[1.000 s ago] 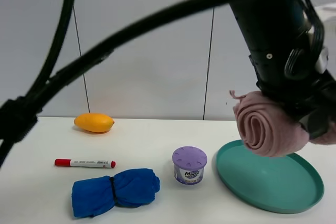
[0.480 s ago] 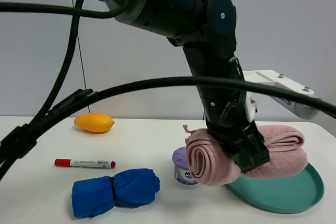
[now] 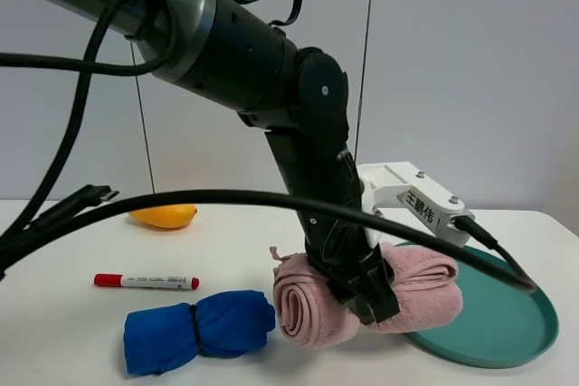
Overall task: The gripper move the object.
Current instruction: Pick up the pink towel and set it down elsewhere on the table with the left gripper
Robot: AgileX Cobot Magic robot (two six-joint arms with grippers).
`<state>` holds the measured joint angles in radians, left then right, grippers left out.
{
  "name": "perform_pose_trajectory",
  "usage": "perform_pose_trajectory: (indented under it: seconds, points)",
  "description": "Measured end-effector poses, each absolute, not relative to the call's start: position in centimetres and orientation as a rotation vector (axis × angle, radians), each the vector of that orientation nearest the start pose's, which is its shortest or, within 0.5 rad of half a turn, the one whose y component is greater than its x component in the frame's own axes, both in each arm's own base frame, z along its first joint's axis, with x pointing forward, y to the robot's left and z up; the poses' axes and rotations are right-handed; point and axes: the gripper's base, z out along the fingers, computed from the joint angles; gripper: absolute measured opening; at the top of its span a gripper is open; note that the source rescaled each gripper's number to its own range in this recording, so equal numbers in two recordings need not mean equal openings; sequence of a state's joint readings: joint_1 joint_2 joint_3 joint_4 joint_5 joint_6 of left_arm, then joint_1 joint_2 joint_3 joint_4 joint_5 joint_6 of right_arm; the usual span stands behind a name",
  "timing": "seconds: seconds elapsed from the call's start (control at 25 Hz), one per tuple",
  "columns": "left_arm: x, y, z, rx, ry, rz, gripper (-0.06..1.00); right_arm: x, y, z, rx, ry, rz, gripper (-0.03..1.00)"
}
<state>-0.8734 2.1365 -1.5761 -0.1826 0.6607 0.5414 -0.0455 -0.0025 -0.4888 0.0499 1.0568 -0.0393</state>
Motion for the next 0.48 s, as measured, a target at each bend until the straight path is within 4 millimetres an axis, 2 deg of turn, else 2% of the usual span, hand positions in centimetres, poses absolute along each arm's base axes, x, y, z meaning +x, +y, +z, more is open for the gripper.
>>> perform_pose_trajectory:
  seconds: [0.48]
  points:
    - [26.8,-33.3,13.1,1.670,2.197,-0.272,0.00,-0.4,0.4,27.5,0.004,2.048,0.007,1.00]
